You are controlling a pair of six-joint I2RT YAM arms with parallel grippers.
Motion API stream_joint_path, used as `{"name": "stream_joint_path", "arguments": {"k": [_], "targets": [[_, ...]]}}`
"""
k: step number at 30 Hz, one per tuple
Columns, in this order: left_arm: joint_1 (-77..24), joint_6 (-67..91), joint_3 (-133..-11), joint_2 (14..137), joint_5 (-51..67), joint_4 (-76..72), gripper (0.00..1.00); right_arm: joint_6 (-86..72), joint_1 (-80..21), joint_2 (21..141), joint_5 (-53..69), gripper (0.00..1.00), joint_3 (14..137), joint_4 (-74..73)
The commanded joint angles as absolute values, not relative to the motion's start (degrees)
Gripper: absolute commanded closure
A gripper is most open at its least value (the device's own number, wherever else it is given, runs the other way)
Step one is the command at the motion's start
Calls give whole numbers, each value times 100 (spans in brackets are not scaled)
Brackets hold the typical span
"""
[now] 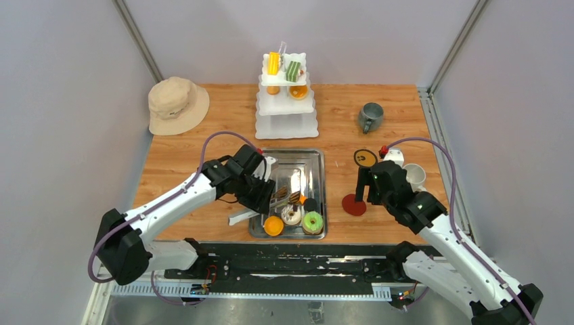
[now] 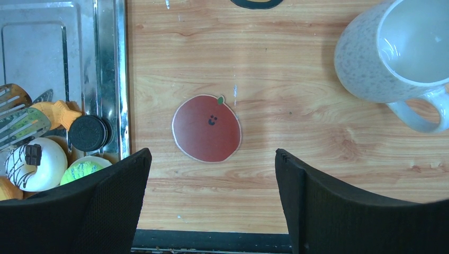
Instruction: Serve the afternoon tea
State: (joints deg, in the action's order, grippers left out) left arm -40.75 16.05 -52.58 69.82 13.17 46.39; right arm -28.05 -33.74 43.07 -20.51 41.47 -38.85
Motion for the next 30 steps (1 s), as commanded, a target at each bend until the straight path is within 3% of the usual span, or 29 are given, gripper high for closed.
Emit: {"name": "stream_joint_path", "arguments": {"k": [1,11,21,30], "targets": [[-4131,1484,-5581,7068,1529,4455,49,-2760,-3411,4254,-2027,14,4060,-3846],[-4131,1363,-5689,7391,1466,4489,53,-2778,-3411,4186,-2029,14,4017,-3857],[-4128,1312,-5985,7313,769,4814,68,-2782,-3413,4174,-2048,15,4017,-3864],[-4064,1465,-6183,7052,-20,4963,90,-2769,-3412,4189,-2029,15,4016,-3846]]}}
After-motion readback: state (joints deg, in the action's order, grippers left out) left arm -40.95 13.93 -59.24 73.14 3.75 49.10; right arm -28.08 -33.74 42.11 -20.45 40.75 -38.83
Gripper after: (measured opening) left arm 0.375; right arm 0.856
